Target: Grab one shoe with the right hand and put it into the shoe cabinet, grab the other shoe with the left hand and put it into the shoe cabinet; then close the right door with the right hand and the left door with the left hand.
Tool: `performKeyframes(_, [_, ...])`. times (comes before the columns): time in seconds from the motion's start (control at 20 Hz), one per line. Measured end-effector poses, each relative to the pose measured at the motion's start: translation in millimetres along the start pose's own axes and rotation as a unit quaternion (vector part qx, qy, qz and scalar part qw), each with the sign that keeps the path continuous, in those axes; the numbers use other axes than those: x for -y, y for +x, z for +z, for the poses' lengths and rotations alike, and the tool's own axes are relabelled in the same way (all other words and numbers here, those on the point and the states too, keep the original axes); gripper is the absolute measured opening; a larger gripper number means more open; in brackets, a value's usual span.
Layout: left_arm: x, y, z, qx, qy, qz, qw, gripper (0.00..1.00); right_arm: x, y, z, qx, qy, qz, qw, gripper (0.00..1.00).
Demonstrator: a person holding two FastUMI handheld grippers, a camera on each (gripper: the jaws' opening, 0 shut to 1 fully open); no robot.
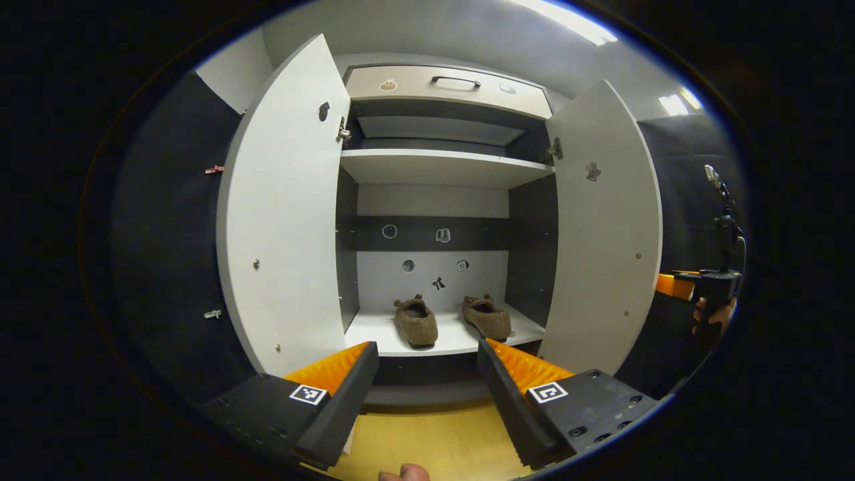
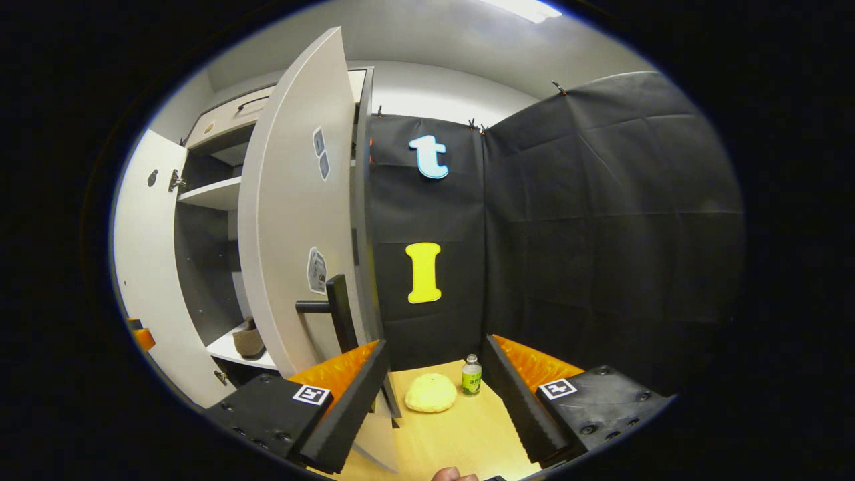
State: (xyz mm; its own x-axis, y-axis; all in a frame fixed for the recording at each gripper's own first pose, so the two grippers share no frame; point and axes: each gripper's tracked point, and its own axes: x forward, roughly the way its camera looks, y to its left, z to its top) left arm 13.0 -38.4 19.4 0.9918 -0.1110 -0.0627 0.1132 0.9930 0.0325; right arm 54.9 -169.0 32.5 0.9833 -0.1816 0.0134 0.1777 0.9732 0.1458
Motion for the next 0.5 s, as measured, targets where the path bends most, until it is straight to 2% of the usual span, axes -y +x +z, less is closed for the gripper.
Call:
performKeyframes(0.3, [-27, -15, -6, -0.005, -0.005, 0.016, 1.000, 0.94, -33, -11, 1, 0.010, -0.001, 0.011, 1.000, 0.97])
performKeyframes(0.5, [-40, -22, -8, -0.008, -0.004, 0.026, 1.000, 0.94, -57, -12, -4, 0.002, 0.020, 0.036, 0.999, 0.97])
